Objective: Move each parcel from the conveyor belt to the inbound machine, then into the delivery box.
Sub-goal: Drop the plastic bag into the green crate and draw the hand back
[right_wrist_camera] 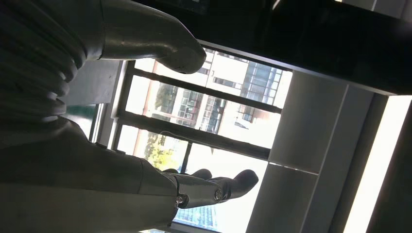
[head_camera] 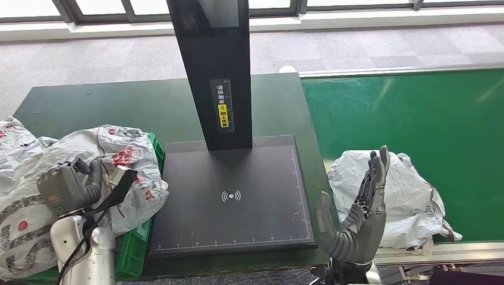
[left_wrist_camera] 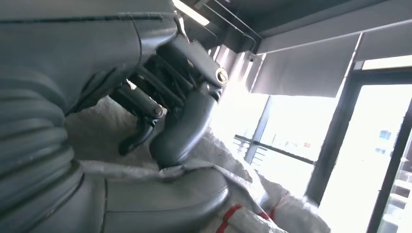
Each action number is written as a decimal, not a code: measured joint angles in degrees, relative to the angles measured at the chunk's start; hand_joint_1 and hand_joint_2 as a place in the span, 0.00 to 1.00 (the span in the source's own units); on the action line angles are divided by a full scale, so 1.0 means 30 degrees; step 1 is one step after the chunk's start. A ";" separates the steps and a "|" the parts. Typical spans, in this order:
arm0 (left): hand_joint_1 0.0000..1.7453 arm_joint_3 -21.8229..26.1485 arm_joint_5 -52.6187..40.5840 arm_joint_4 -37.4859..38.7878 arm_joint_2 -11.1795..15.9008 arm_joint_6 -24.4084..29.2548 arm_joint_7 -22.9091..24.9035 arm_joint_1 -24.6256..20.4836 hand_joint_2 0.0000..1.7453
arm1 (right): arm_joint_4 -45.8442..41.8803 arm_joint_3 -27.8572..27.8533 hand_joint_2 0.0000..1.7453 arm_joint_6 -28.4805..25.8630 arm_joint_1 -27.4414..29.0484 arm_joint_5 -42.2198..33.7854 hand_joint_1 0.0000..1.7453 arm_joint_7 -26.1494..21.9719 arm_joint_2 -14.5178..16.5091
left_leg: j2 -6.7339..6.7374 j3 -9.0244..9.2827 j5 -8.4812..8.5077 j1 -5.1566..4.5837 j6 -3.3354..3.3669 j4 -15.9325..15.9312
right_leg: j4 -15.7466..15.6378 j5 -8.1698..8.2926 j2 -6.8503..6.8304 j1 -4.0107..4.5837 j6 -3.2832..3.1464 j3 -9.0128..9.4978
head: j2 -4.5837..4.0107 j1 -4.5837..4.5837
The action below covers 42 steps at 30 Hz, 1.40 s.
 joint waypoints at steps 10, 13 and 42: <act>0.00 -0.0952 0.0736 0.3272 0.1118 0.0013 0.0870 -0.1012 0.00 | 0.0120 0.0000 1.00 0.0202 0.0099 0.0514 0.00 0.0000 0.0002 | -0.0004 0.0019 -0.0006 -0.0003 -0.0012 -0.0028 | 0.0005 -0.0024 -0.0006 -0.0015 -0.0010 0.0053 | 0.0000 -0.0004; 0.00 -0.0720 0.3739 0.2314 0.0856 0.0031 -0.1919 -0.0871 0.00 | 0.0126 0.0000 1.00 -0.0100 0.0408 0.0776 0.00 0.0000 0.0018 | 0.0006 -0.0038 -0.0015 -0.0001 -0.0014 -0.0033 | 0.0006 -0.0032 -0.0002 -0.0010 -0.0015 0.0069 | 0.0000 -0.0004; 0.00 -0.9615 2.6967 -0.6823 -0.0523 -1.0542 -0.9814 0.4402 0.00 | 0.1211 -0.5939 1.00 -0.0816 0.2669 0.7062 0.00 0.3803 0.2446 | 0.0007 0.0006 -0.0029 0.0000 0.0006 -0.0009 | -0.0012 -0.0028 0.0002 -0.0003 -0.0004 0.0025 | 0.0000 -0.0004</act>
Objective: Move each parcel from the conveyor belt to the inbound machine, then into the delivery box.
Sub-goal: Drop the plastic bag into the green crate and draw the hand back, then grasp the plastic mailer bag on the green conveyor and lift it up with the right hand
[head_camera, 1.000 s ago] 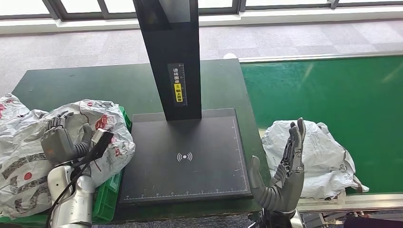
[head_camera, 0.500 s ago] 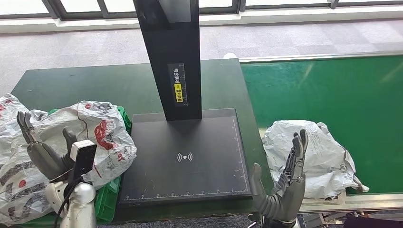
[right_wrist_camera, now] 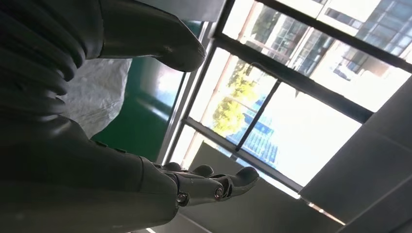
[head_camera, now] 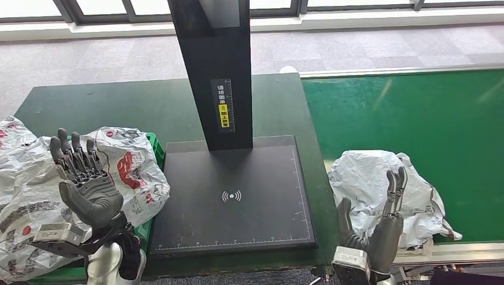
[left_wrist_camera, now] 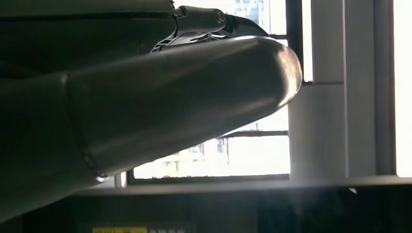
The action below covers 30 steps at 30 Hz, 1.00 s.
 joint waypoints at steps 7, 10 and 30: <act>0.00 -0.0715 0.2945 -0.1085 -0.0215 -0.7127 0.0000 0.0328 0.00 | 0.2213 -0.4652 1.00 0.0568 -0.0470 0.2272 0.00 0.1438 0.0756 | 0.0004 -0.0006 -0.0002 -0.0003 0.0003 0.0004 | 0.0000 0.0010 0.0002 0.0003 0.0011 0.0001 | 0.0000 0.0000; 0.00 -0.0498 0.3189 -0.1105 -0.0415 -0.8447 0.0000 0.0376 0.00 | 0.3605 -0.6425 1.00 0.0875 -0.1100 0.3570 0.00 0.2687 0.0853 | 0.0009 -0.0013 -0.0002 -0.0003 0.0003 0.0004 | 0.0001 0.0010 0.0003 0.0004 0.0010 0.0000 | 0.0000 0.0000; 0.00 0.0147 0.2486 -0.1006 -0.0616 -0.8598 0.0002 0.0485 0.00 | 1.4195 -1.1685 0.00 0.3120 -0.6744 1.0259 0.00 0.8376 0.0057 | 0.0019 -0.0002 0.0016 -0.0002 0.0013 0.0022 | 0.0002 0.0041 0.0018 0.0000 0.0027 -0.0008 | 0.0000 0.0005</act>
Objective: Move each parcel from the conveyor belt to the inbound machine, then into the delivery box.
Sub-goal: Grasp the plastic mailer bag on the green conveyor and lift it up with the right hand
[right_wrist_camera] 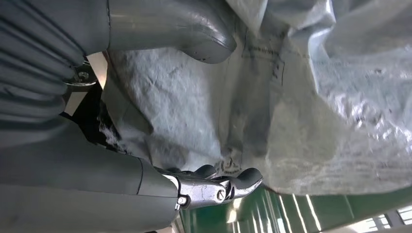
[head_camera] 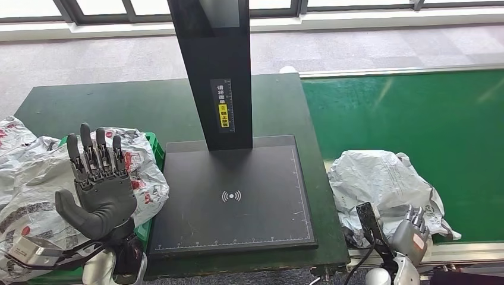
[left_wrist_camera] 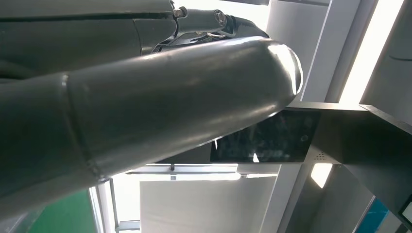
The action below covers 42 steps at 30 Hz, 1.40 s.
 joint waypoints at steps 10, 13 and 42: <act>0.00 0.0018 -0.0303 0.0120 0.0007 0.0239 0.0000 -0.0004 0.00 | 0.2981 -0.0146 0.50 0.1146 -0.0699 0.0878 0.00 0.0953 -0.0377 | -0.0002 -0.0014 -0.0004 0.0001 -0.0002 -0.0001 | 0.0000 -0.0007 -0.0002 0.0004 0.0002 -0.0010 | 0.0000 0.0000; 0.00 0.0049 -0.0361 0.0208 0.0009 0.0359 0.0002 -0.0003 0.00 | 0.3702 -0.0146 1.00 0.1663 -0.0722 0.1121 0.75 0.1110 -0.0417 | 0.0003 -0.0013 -0.0005 0.0001 -0.0001 -0.0001 | -0.0001 -0.0007 -0.0002 0.0005 0.0003 -0.0007 | 0.0000 0.0000; 0.00 0.0769 -0.0478 -0.0661 -0.0138 0.0350 0.0000 0.0959 0.00 | -0.6588 0.0066 1.00 0.2586 0.2232 -1.2661 1.00 -0.9677 0.2351 | -0.0006 -0.0031 -0.0016 0.0003 -0.0004 -0.0001 | 0.0005 -0.0022 -0.0005 -0.0002 -0.0006 -0.0009 | 0.0000 0.0000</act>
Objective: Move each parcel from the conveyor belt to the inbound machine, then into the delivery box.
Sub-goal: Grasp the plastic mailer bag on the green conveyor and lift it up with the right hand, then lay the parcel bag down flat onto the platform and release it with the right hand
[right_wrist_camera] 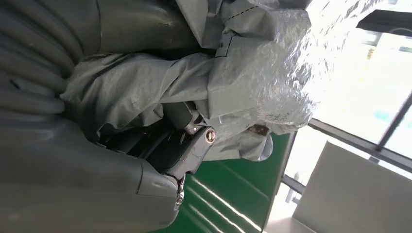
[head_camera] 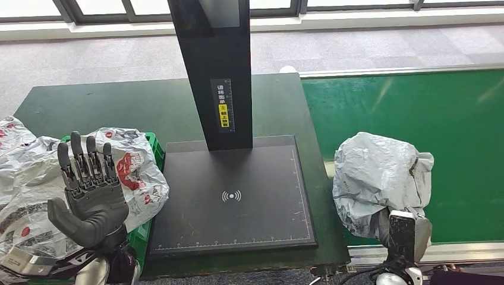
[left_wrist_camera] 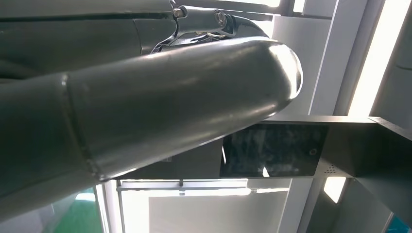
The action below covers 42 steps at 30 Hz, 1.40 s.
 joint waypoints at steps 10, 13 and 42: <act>0.00 0.0098 0.0153 0.0000 -0.0007 -0.0062 -0.0002 0.0015 0.00 | -0.2583 0.0232 1.00 0.0463 0.0770 -0.2146 1.00 -0.1778 0.0078 | 0.0000 0.0008 0.0001 -0.0001 -0.0002 0.0001 | 0.0002 0.0002 0.0000 0.0005 0.0000 0.0003 | 0.0000 -0.0005; 0.00 0.0142 0.0204 0.0007 -0.0016 -0.0230 -0.0004 0.0018 0.00 | -0.3972 0.1244 1.00 0.0569 0.1467 -0.3015 1.00 -0.2371 0.0100 | -0.0003 -0.0008 0.0001 0.0000 -0.0003 0.0000 | 0.0005 0.0000 -0.0001 0.0009 -0.0003 0.0002 | 0.0000 -0.0002; 0.00 0.0211 0.0545 0.2714 0.0022 -0.1567 0.0002 -0.0541 0.00 | 0.1609 1.4717 1.00 0.4642 0.0020 0.0285 0.16 -0.1451 -0.0636 | 0.0045 0.0033 0.0007 0.0015 -0.0037 -0.0004 | 0.0008 0.0002 0.0035 0.0037 -0.0048 -0.0011 | 0.0000 0.0002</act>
